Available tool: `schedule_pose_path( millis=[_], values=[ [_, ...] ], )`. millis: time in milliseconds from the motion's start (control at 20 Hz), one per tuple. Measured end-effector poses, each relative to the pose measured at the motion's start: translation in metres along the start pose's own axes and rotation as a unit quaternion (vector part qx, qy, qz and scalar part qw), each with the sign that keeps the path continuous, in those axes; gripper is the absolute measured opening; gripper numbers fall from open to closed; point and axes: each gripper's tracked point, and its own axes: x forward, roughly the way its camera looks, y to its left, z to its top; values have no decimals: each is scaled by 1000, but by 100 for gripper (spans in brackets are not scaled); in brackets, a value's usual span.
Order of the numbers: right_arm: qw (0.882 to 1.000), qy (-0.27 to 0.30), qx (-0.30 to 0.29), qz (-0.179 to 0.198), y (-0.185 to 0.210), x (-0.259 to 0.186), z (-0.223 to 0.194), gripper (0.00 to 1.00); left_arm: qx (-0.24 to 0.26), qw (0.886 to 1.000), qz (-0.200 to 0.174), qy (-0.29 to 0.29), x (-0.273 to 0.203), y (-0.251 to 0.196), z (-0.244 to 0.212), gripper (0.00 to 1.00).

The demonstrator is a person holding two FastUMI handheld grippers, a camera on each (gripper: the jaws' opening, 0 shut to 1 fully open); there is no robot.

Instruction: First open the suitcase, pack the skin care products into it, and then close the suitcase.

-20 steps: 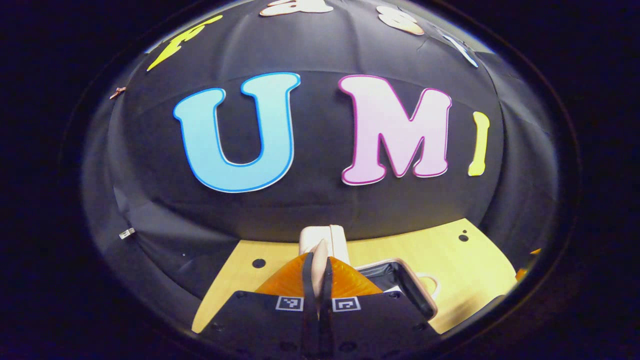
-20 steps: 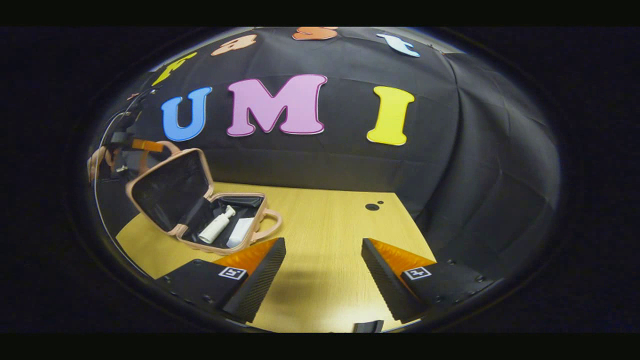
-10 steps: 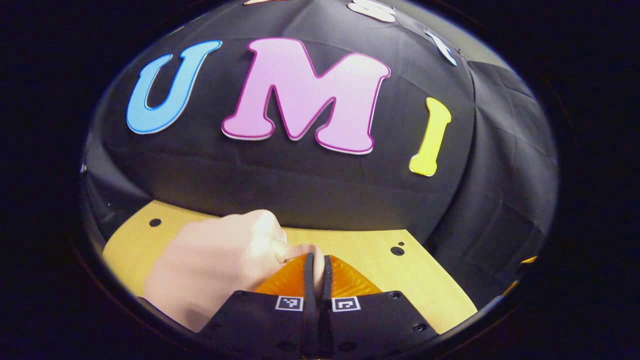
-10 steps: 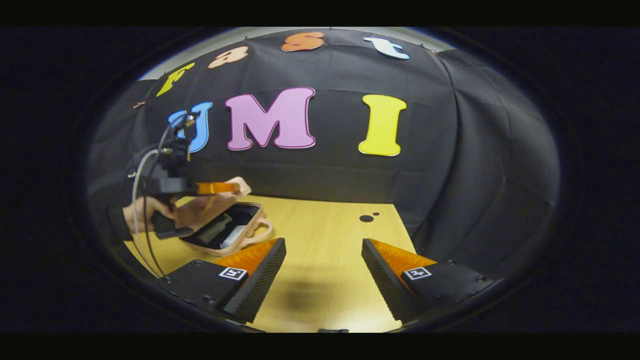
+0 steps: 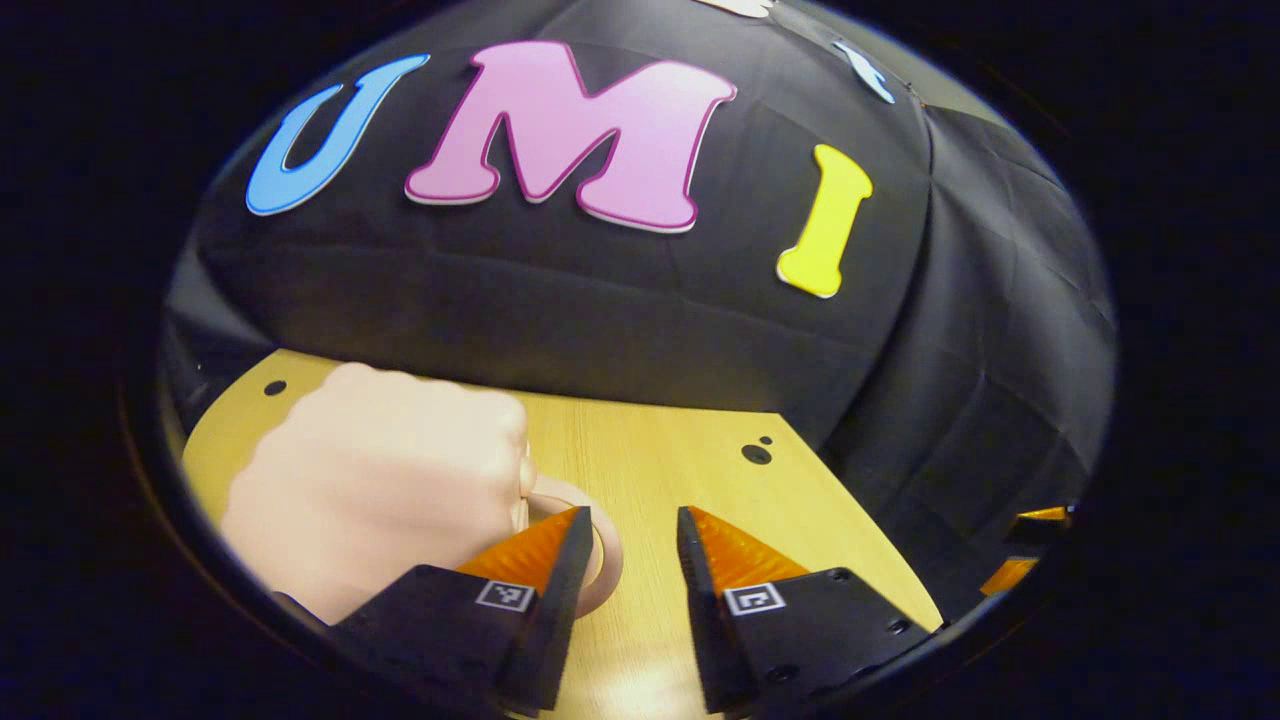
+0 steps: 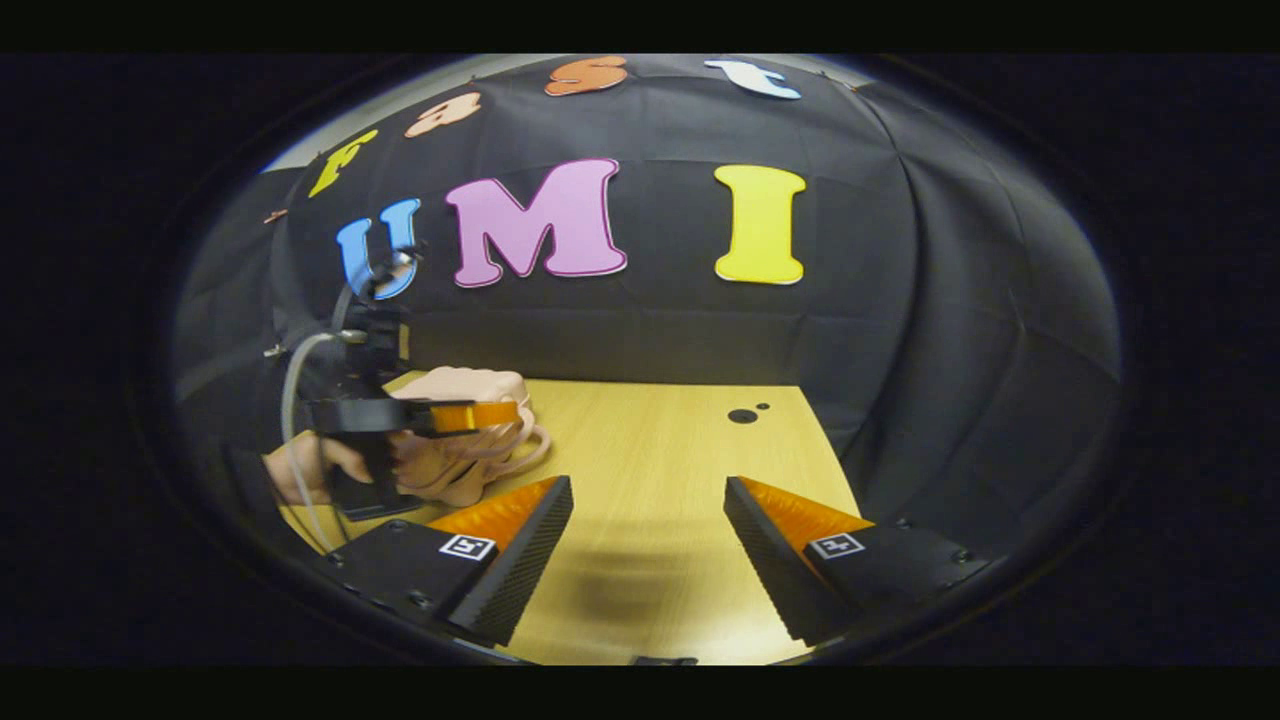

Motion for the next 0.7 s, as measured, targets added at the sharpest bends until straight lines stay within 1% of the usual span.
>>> schedule_pose_path(
  millis=[50, 100, 150, 200, 300, 450, 600, 700],
  values=[
    [1000, 0, -3, 2, 3, 1, 3, 98, 2, 1000, 3, -15, -22, -2, 9, 65],
    [1000, -2, -1, 7, 8, 1, 6, 98, 1, 999, 12, -31, -41, -1, 20, 87],
    [1000, -5, 5, 14, 15, 0, 13, 98, 2, 999, 19, -45, -68, 3, 28, 95],
    [1000, -11, 8, 21, 23, -3, 20, 98, 6, 998, 32, -61, -92, 9, 39, 96],
    [999, -22, 7, 30, 37, -10, 34, 98, 19, 993, 62, -95, -143, 25, 64, 96],
    [998, -43, -5, 35, 56, -25, 54, 98, 34, 985, 93, -139, -215, 39, 89, 96],
    [998, -57, -4, 35, 77, -43, 67, 98, 36, 980, 110, -161, -266, 48, 101, 96],
    [997, -72, -4, 36, 92, -56, 77, 97, 47, 976, 119, -177, -293, 55, 106, 96]
  ],
)
